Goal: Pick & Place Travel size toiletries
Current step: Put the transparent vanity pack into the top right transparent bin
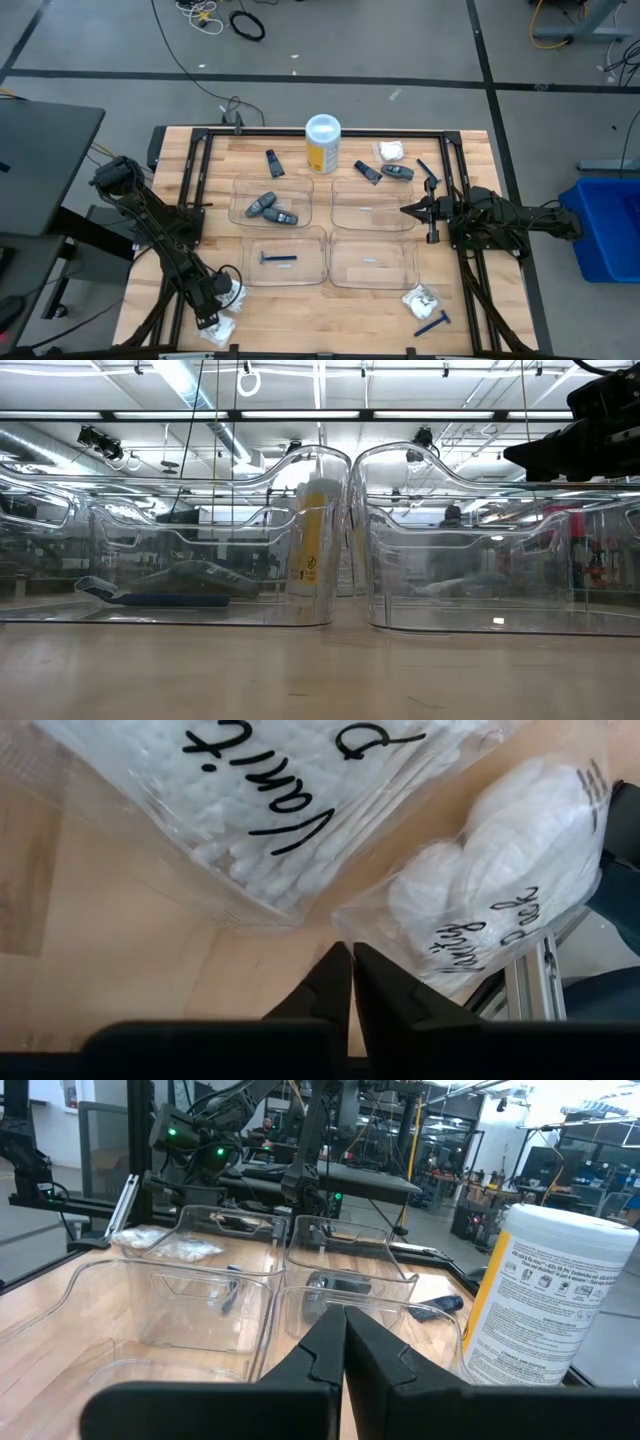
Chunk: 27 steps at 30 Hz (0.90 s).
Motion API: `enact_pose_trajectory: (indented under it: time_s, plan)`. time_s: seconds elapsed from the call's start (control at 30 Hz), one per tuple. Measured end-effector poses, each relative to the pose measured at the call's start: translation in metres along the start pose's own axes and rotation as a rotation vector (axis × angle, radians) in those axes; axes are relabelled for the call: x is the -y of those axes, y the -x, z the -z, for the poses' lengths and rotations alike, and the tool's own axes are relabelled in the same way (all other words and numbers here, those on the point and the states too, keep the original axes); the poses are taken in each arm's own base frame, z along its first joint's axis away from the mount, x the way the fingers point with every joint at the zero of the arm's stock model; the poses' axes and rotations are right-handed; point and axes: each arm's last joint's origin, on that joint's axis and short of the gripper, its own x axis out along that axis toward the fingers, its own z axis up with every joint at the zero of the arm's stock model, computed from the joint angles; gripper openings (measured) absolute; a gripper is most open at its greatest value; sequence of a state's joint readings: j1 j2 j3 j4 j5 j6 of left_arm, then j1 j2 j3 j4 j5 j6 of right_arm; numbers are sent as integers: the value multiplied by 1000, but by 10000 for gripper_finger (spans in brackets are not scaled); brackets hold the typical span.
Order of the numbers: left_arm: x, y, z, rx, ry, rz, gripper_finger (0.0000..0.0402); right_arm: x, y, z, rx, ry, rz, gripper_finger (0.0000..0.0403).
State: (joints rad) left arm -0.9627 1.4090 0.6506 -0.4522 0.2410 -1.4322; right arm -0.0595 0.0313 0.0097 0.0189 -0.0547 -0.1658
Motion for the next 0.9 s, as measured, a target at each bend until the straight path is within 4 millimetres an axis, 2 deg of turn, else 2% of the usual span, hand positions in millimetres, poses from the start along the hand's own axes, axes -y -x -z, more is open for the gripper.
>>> enact_pose_trajectory:
  time_s: [0.53,0.73,0.9]
  plan:
    - [0,0,0,-15,-15,4,4,0,0,0,0,0,0,12]
    - [4,2,0,-16,-72,44,3,0,0,0,0,0,0,12]
    - [12,11,2,-21,-136,92,2,0,0,0,0,0,0,12]
